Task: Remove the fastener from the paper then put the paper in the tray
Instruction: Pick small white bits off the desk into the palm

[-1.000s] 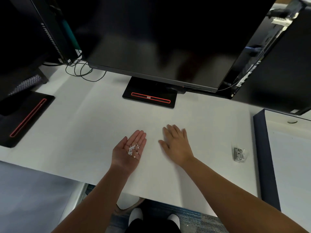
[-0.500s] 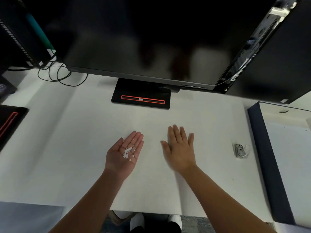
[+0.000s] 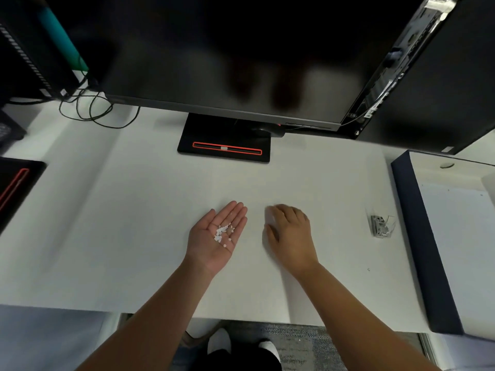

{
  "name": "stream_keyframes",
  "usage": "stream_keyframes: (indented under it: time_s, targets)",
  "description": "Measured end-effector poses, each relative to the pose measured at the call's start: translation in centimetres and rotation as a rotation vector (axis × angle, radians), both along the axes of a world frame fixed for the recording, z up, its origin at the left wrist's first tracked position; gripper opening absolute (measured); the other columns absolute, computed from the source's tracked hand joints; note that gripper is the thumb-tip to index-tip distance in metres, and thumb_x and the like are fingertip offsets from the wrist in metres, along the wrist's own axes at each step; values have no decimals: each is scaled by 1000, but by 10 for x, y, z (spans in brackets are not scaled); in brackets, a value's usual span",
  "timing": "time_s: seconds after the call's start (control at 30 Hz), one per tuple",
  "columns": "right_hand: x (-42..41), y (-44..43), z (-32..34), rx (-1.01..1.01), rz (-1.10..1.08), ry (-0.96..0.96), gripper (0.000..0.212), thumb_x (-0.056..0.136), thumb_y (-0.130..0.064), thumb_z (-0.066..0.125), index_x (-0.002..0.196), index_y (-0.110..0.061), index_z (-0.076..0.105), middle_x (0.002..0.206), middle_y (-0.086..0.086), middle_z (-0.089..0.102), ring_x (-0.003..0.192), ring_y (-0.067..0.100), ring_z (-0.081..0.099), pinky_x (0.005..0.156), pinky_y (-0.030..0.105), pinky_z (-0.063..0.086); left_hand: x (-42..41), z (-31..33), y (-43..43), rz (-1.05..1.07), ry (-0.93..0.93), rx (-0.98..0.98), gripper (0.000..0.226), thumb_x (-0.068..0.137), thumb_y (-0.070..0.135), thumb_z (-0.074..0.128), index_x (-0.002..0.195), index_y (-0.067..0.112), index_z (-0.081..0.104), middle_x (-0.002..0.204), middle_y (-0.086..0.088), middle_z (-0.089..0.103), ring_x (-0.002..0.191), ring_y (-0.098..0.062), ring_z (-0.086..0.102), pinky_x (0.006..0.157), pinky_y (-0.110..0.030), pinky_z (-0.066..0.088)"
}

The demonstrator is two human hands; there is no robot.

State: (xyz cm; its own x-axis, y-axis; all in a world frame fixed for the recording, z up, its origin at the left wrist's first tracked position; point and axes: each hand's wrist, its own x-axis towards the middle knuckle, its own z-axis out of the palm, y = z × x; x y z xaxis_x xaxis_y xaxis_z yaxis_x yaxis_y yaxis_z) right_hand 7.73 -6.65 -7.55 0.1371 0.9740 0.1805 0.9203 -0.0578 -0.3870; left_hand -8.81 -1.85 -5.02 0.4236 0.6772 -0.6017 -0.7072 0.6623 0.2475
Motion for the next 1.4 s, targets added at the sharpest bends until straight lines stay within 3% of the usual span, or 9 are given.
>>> stream_keyframes:
  time_s: [0.23, 0.37, 0.53, 0.73, 0.83, 0.97, 1.23, 1.3, 1.4]
  targets:
    - [4, 40, 12, -217, 115, -85, 43, 93, -23, 43, 136, -18, 40, 127, 6, 52, 114, 30, 45, 92, 39, 35, 4, 1, -27, 85, -7, -13, 47, 100, 22, 36, 96, -6, 73, 111, -20, 69, 95, -29, 71, 90, -40, 54]
    - [4, 57, 13, -290, 148, -180, 47, 95, -24, 35, 142, -22, 30, 134, 5, 44, 118, 30, 40, 95, 42, 33, 6, 4, -33, 105, -1, -12, 42, 101, 22, 33, 110, -5, 63, 112, -19, 69, 105, -29, 66, 90, -37, 49]
    - [4, 65, 13, -326, 168, -242, 51, 95, -24, 33, 145, -25, 23, 135, 5, 41, 116, 29, 38, 93, 41, 33, 8, 6, -35, 125, -14, -13, 41, 100, 21, 34, 111, -6, 63, 112, -21, 69, 103, -30, 66, 88, -38, 49]
    - [3, 68, 14, -336, 164, -258, 54, 91, -13, 34, 144, -23, 27, 132, 7, 42, 115, 29, 39, 91, 39, 33, 7, 2, -32, 141, -21, -25, 42, 100, 21, 34, 112, -7, 63, 115, -21, 68, 95, -31, 71, 88, -39, 49]
    - [6, 66, 8, -267, 162, -232, 45, 91, -10, 37, 134, -21, 42, 123, 8, 48, 109, 30, 43, 86, 39, 34, 10, 2, -28, 139, -20, -28, 46, 100, 21, 34, 103, -8, 69, 113, -22, 68, 94, -31, 71, 88, -39, 49]
    - [12, 65, 5, -198, 104, -84, 35, 93, -10, 39, 118, -23, 60, 113, 7, 53, 106, 30, 45, 86, 38, 33, 15, 6, -18, 117, -7, -17, 44, 100, 21, 33, 106, -7, 66, 112, -21, 69, 101, -30, 68, 88, -38, 49]
    - [12, 65, 7, -257, 56, -30, 38, 96, -14, 40, 126, -31, 56, 117, 7, 48, 113, 28, 40, 95, 39, 28, 21, 11, 4, 89, -20, -7, 45, 101, 21, 33, 104, -7, 68, 110, -21, 69, 109, -30, 63, 92, -38, 48]
    - [14, 72, 7, -339, 6, 112, 39, 93, -11, 41, 120, -30, 61, 115, 2, 50, 112, 24, 42, 95, 36, 28, 22, 9, 8, 80, -17, -11, 43, 101, 21, 33, 108, -7, 65, 111, -21, 69, 110, -30, 63, 93, -37, 48]
    - [18, 80, 15, -430, -171, 599, 34, 85, -8, 50, 104, -28, 71, 110, -8, 65, 111, 17, 55, 100, 33, 39, 24, 7, 16, 63, -10, -19, 43, 101, 21, 32, 110, -7, 63, 110, -21, 69, 111, -30, 62, 94, -37, 48]
